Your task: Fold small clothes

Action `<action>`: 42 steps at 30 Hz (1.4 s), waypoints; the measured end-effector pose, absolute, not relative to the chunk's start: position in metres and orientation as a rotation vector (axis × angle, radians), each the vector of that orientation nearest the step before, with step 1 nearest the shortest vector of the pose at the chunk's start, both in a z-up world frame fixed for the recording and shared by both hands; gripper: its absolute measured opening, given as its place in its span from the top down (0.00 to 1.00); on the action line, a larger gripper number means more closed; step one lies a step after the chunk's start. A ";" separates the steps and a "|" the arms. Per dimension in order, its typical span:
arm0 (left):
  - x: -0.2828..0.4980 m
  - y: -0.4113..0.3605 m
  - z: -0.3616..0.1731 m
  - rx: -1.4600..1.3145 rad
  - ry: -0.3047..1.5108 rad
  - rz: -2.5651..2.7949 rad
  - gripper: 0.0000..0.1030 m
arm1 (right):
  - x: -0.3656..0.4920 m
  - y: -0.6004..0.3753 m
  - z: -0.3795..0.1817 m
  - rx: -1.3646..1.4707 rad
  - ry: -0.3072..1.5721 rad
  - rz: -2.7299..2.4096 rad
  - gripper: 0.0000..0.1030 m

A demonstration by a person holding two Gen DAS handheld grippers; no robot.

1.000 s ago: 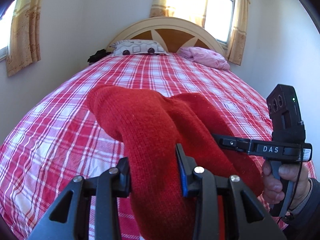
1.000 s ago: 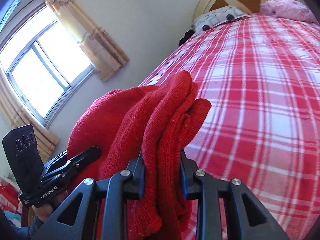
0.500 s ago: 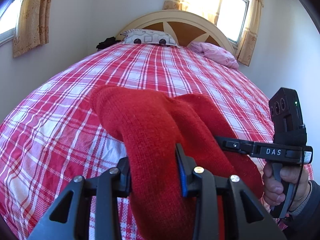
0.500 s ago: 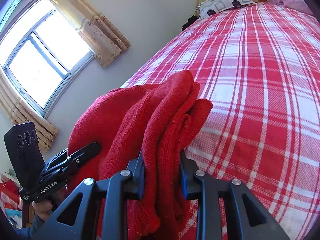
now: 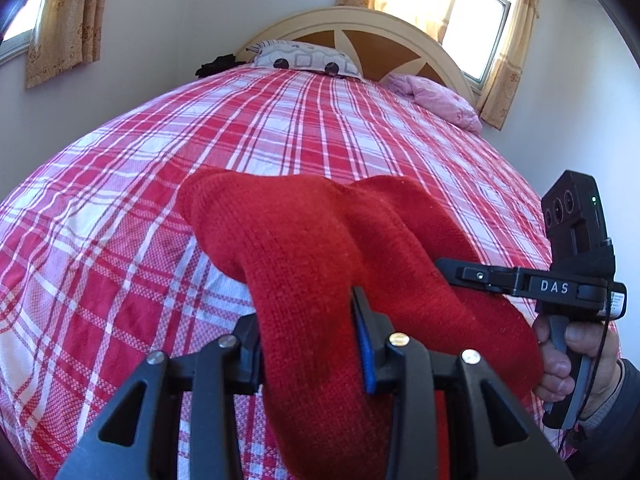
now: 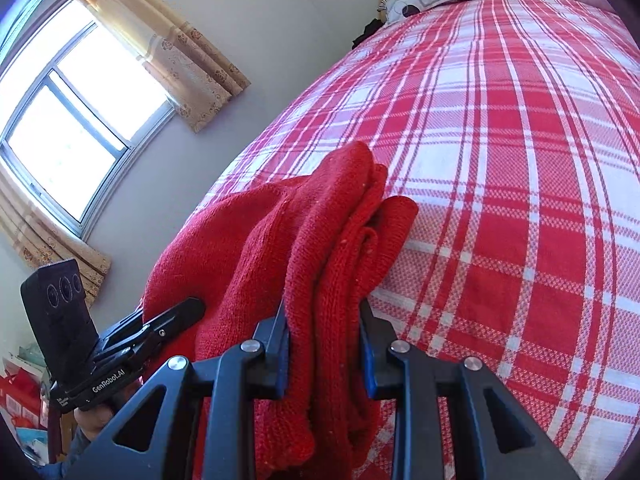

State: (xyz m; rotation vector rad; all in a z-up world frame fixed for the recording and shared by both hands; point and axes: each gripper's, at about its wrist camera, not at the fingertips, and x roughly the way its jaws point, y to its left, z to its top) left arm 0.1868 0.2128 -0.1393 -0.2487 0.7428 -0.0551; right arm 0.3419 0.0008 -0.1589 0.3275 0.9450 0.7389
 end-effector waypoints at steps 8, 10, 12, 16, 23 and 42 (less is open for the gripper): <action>0.187 0.213 -0.145 -0.251 0.747 -0.052 0.60 | 0.347 0.002 -0.166 0.319 0.967 0.721 0.72; 0.187 0.214 -0.147 -0.255 0.747 -0.053 0.59 | 0.347 0.002 -0.166 0.320 0.971 0.719 0.72; 0.187 0.215 -0.147 -0.260 0.749 -0.050 0.56 | 0.348 0.003 -0.166 0.312 0.976 0.715 0.72; 0.187 0.214 -0.147 -0.251 0.753 -0.044 0.54 | 0.347 0.009 -0.164 0.253 0.974 0.695 0.71; 0.182 0.213 -0.143 -0.246 0.762 -0.036 0.48 | 0.346 0.014 -0.160 0.200 0.988 0.673 0.70; 0.062 0.190 -0.032 -0.084 0.472 0.054 0.00 | 0.192 -0.005 -0.039 -0.045 0.605 0.452 0.47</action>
